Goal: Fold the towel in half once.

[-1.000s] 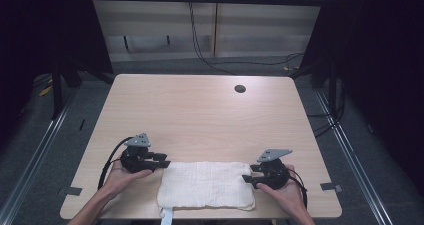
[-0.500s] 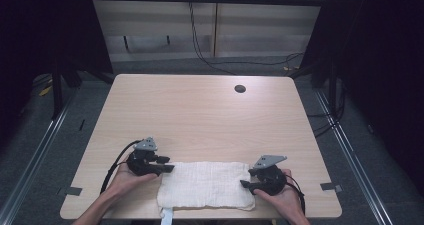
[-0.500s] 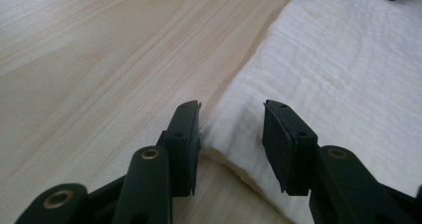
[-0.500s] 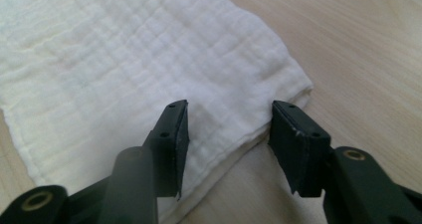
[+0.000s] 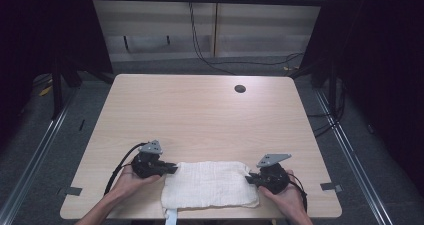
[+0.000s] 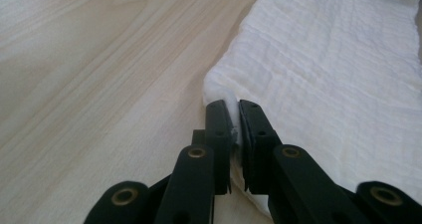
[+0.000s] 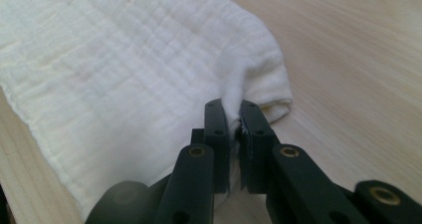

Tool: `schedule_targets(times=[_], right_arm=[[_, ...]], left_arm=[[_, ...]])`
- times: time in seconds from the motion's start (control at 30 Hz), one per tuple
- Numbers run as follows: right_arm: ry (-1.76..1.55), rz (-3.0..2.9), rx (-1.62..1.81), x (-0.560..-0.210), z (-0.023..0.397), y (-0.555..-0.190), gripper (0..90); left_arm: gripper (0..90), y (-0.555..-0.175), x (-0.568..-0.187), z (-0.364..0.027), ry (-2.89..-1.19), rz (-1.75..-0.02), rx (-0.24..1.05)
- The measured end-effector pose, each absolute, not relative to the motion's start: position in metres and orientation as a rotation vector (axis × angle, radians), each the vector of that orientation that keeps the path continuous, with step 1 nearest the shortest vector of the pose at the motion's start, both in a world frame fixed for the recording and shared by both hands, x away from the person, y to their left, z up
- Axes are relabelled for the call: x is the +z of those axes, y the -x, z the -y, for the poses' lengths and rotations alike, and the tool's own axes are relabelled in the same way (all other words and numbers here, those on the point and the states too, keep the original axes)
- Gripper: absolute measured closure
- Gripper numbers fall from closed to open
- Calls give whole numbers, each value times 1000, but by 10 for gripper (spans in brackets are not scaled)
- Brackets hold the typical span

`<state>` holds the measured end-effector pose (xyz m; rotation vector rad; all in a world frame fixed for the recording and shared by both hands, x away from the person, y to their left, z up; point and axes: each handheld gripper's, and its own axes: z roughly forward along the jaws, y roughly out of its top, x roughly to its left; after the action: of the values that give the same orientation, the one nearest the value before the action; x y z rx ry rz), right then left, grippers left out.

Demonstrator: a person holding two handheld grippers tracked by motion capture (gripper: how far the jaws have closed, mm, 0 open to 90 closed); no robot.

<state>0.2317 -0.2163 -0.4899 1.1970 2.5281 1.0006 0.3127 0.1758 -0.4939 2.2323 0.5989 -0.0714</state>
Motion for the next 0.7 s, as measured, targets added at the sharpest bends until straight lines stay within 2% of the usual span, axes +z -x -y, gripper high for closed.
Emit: schedule_targets(times=[0.5, 0.57, 0.63, 0.7], right_arm=[[-1310, -2436, 1024, -484, 252, -237, 837], [-1321, -2423, 1024, -484, 255, -238, 781], [-1326, -2405, 1025, -482, 255, -239, 649], [-1335, -2371, 1022, -477, 254, -238, 581]], left_arm=[[838, -327, -494, -148, -2202, -624, -79], [824, -328, -498, -148, -2195, -636, -92], [767, -330, -500, -150, -2193, -640, -103], [713, -332, -498, -154, -2174, -646, -90]])
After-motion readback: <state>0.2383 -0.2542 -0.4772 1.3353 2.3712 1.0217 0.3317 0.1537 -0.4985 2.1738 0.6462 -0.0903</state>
